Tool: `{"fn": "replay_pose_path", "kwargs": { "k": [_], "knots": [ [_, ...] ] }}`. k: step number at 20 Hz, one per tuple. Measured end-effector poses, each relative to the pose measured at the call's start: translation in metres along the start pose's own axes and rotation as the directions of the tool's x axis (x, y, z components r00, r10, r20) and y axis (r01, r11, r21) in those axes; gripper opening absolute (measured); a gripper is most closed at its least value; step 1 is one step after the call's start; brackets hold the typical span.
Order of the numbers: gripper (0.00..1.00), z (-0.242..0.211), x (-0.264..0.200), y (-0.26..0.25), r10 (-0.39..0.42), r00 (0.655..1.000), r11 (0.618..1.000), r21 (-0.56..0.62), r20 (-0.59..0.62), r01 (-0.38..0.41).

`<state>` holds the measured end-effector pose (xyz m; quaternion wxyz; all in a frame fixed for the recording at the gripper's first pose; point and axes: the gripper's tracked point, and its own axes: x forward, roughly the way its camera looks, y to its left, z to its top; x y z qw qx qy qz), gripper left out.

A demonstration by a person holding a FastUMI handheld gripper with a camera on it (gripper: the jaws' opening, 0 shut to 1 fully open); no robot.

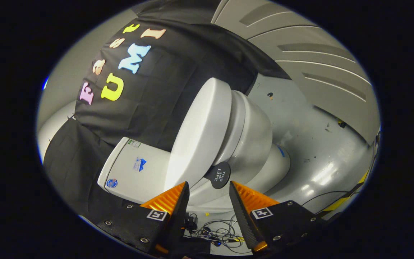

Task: Open the toilet lid.

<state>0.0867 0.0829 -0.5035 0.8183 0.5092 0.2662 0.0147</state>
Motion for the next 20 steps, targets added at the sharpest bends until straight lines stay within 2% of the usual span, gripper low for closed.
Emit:
{"fn": "replay_pose_path", "kwargs": {
  "k": [8, 10, 12, 15, 20],
  "knots": [
    [0.59, 0.016, 0.025, 0.005, 0.064, 0.995, 0.977, 0.197, 0.078, -0.078],
    [0.55, 0.01, 0.034, 0.002, 0.043, 0.996, 0.978, 0.202, 0.072, -0.057],
    [0.44, 0.012, 0.035, -0.004, 0.017, 0.997, 0.978, 0.206, 0.081, -0.033],
    [0.19, 0.013, 0.032, -0.007, 0.014, 0.996, 0.979, 0.203, 0.086, -0.032],
    [0.12, 0.015, 0.034, -0.008, 0.01, 0.995, 0.984, 0.175, 0.094, -0.026]
  ]
}}
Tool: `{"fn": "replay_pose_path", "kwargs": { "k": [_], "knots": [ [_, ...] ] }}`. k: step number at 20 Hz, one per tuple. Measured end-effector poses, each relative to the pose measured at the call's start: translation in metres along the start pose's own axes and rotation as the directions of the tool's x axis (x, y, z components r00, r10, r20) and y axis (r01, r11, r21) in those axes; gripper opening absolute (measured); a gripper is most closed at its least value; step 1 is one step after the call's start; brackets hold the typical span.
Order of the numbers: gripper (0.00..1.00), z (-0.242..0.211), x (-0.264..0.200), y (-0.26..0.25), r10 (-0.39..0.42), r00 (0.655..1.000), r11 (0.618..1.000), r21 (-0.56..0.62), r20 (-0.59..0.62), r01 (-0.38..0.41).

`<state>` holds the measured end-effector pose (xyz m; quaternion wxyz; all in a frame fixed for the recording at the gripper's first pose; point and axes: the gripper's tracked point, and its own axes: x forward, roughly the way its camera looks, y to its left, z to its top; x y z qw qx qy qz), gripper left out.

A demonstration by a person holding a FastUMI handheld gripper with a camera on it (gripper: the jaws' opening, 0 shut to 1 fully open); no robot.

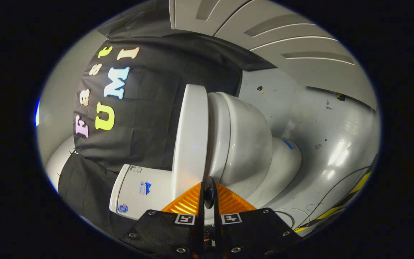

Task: Open the toilet lid.

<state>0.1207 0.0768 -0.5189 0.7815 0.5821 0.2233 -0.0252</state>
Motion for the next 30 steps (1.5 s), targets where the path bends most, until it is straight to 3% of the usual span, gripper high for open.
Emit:
{"fn": "replay_pose_path", "kwargs": {
  "k": [7, 17, 30],
  "knots": [
    [0.0, 0.002, -0.001, 0.005, -0.015, 0.999, 0.999, -0.049, 0.032, 0.017],
    [0.0, -0.004, 0.0, 0.004, -0.049, 0.998, 0.996, -0.072, 0.031, 0.051],
    [0.0, 0.0, -0.009, 0.041, -0.142, 0.989, 0.948, -0.281, 0.048, 0.15]
  ]
}}
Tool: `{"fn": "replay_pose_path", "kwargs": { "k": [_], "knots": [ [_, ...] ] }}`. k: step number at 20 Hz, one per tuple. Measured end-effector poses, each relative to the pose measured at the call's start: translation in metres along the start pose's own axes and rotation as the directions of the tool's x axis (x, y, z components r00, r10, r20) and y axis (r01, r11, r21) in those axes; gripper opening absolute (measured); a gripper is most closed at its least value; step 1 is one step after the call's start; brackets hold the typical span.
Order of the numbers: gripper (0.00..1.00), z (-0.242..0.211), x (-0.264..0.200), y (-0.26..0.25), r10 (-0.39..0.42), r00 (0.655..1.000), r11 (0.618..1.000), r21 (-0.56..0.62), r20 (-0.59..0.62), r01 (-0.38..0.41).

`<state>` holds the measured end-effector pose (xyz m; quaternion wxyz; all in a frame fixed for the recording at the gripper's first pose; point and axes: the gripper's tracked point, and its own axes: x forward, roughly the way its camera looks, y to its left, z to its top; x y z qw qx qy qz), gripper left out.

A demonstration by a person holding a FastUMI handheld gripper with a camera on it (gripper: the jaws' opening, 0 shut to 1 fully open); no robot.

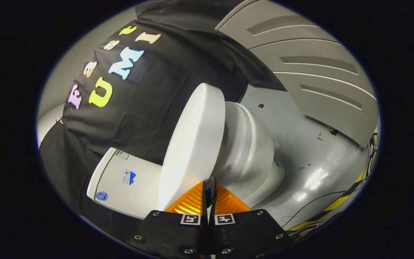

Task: Open the toilet lid.

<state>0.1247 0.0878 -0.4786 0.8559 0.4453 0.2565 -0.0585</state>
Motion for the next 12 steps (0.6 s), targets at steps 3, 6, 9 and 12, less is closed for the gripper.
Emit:
{"fn": "replay_pose_path", "kwargs": {
  "k": [3, 6, 9, 12],
  "knots": [
    [0.0, 0.007, -0.007, 0.013, 0.012, 1.0, 0.998, -0.068, 0.023, -0.01],
    [0.0, 0.009, -0.009, 0.022, 0.004, 0.999, 0.994, -0.112, 0.035, 0.0],
    [0.0, 0.011, -0.014, 0.03, 0.006, 0.999, 0.989, -0.15, 0.051, 0.002],
    [0.0, 0.012, -0.016, 0.035, 0.005, 0.998, 0.985, -0.173, 0.065, 0.007]
  ]
}}
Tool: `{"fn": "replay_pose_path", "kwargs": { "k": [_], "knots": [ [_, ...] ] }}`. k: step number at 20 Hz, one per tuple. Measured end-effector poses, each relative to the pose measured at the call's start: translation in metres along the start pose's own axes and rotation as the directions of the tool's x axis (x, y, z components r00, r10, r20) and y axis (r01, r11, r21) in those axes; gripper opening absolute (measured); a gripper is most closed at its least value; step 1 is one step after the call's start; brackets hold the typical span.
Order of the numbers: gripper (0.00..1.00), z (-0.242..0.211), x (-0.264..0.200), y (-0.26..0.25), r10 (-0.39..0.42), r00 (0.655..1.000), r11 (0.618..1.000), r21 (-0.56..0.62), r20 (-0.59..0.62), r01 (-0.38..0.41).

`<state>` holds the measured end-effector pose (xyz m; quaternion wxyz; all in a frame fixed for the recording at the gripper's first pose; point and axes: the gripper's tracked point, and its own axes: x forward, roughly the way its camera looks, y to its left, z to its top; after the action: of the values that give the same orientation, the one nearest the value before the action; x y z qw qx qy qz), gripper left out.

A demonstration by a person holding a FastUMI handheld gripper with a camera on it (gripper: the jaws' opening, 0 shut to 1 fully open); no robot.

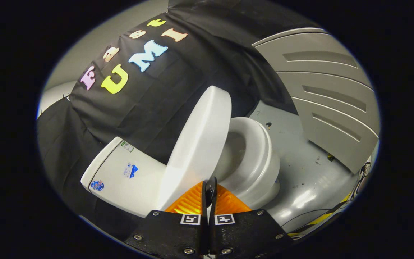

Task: Open the toilet lid.

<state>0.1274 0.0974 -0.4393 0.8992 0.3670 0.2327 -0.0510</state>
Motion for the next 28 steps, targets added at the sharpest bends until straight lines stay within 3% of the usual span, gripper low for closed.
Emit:
{"fn": "replay_pose_path", "kwargs": {
  "k": [9, 14, 28],
  "knots": [
    [0.0, 0.014, -0.008, 0.03, -0.021, 0.999, 0.981, -0.194, 0.029, 0.026],
    [0.0, 0.02, -0.012, 0.044, -0.061, 0.998, 0.933, -0.355, 0.019, 0.064],
    [0.0, 0.033, -0.024, 0.1, -0.068, 0.996, 0.829, -0.552, 0.058, 0.089]
  ]
}}
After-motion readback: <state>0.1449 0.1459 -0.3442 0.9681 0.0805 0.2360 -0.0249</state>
